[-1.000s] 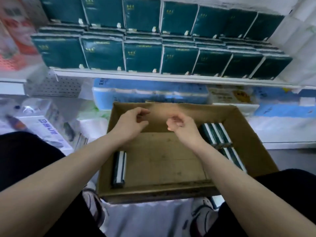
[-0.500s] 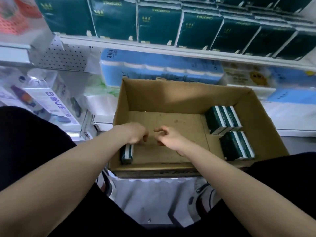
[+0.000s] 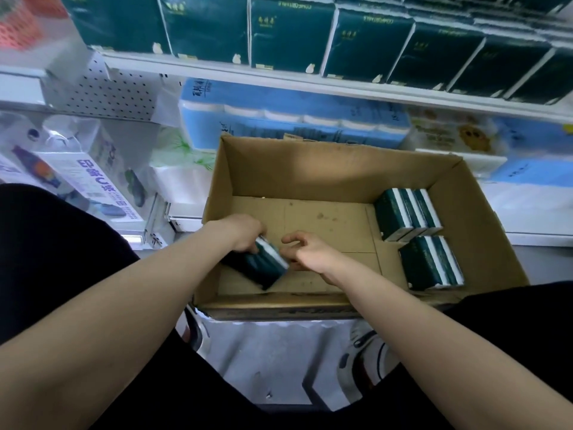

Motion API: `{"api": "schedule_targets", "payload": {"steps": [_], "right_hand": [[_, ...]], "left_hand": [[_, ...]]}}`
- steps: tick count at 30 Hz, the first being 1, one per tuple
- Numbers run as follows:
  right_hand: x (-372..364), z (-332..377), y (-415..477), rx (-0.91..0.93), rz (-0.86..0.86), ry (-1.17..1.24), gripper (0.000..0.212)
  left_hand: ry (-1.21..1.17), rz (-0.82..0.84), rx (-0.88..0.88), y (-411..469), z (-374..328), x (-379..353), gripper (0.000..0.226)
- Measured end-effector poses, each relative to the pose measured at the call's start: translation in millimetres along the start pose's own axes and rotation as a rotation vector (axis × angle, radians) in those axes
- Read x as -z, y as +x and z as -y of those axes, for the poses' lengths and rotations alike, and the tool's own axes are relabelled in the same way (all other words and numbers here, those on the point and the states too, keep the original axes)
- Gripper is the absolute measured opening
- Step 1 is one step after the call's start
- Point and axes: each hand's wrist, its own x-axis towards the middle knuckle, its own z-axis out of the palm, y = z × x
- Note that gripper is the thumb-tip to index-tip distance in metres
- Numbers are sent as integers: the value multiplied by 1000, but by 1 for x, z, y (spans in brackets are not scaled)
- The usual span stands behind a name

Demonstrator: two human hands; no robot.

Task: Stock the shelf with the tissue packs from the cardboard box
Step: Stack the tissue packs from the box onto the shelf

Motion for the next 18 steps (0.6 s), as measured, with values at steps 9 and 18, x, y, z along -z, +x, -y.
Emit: {"api": "schedule_targets", "payload": {"steps": [9, 18], "right_hand": [[42, -6, 5, 1, -140, 253, 56], [118, 2, -33, 168, -277, 538, 51]], "left_hand": [[-769, -260, 29, -6, -10, 24, 50], [-1191, -472, -60, -20, -52, 60, 46]]}}
